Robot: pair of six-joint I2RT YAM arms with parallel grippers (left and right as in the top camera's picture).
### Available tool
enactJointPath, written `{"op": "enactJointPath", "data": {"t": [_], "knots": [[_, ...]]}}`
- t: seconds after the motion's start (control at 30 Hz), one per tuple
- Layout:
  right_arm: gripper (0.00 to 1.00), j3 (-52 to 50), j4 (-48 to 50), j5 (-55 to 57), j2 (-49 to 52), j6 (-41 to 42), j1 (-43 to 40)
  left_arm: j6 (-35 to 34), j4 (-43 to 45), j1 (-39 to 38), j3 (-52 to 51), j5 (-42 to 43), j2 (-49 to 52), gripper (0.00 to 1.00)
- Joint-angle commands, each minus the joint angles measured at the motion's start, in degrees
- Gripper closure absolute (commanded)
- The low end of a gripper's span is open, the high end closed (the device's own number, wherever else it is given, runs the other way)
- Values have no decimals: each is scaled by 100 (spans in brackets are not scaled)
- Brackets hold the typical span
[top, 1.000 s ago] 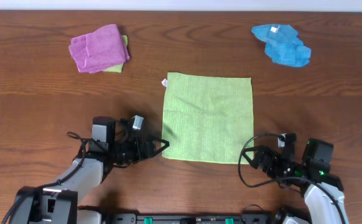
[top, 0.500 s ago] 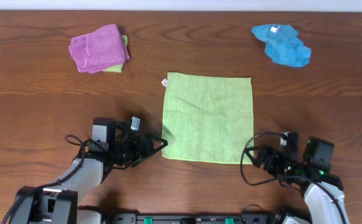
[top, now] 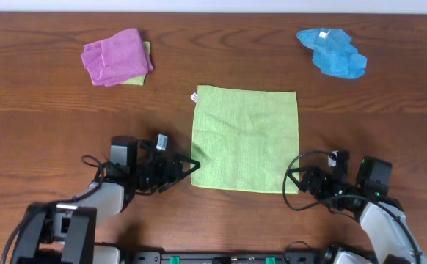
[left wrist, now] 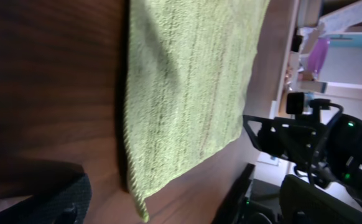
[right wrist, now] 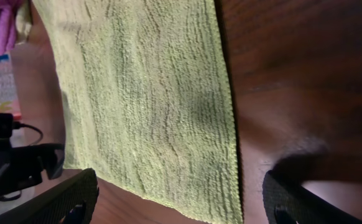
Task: Fold the cloth
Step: 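Grasp the near left and right corners of the green cloth with both grippers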
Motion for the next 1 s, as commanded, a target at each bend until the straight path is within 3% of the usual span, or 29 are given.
{"op": "enactJointPath", "data": {"t": [0.0,0.4,0.7,0.77,0.97], "knots": [[14,-90,-57,249,155,37,-52,-199,175,-61,-9,4,339,1],[15,-240,-55,251,155,122,-52,-682,763,-699,4,-79,557,0],[16,-520,476,-160,155,424,-52,-723,824,-737,7,-243,557,0],[16,-579,612,-409,155,459,-50,-723,824,-737,7,-308,557,6],[15,-662,717,-474,155,616,-46,-769,938,-737,7,-345,557,7]]}}
